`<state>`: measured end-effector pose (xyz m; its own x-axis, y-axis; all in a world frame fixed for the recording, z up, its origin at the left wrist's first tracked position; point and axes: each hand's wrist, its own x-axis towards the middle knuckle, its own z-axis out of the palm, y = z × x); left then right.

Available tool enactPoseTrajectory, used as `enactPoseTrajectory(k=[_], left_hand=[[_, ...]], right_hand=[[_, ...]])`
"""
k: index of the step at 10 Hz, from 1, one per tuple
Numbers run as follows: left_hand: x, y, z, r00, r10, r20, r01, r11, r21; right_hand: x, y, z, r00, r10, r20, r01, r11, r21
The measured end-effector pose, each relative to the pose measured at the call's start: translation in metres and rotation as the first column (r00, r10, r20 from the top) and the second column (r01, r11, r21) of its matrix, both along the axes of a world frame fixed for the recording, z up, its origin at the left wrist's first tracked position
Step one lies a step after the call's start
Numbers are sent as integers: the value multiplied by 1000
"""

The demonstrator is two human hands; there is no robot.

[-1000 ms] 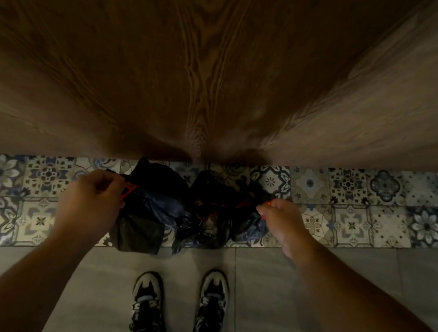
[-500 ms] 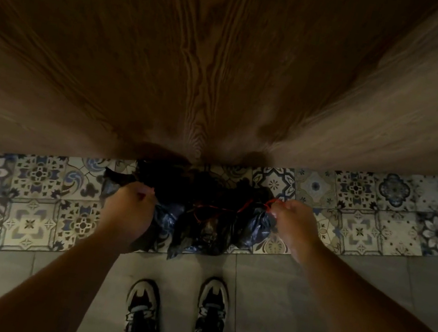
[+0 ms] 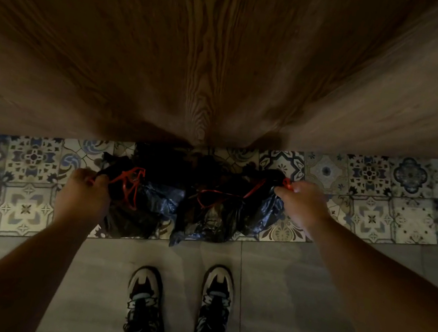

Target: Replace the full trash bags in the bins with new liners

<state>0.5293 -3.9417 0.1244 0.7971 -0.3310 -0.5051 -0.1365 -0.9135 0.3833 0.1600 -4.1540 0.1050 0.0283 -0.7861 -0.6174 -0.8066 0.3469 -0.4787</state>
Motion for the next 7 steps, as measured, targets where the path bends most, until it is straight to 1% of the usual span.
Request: enactPoseTrajectory(k=[2,4,5,6,7], left_hand=[[4,6,-4,999,13,-30,-14,1000,-24],[8,16,5,999,35,-19,-36,998,-46],[13,13,16,999,53,12,-52,997,-59],[25,25,42,995,94,40,-92,994,-55],[35,41,62,994,110,24,-109,993,-35]], right_hand=[[2,6,-9,996,52,-68,-55,997,-47],[2,13,3,983,134,-127,-149,981,-121],[6,12,11,981,131,-143,-153,977,-152],[1,12,36,991,90,-97,-106,978,-178],[-7,20,56,998,37,-50,-46,983,-180]])
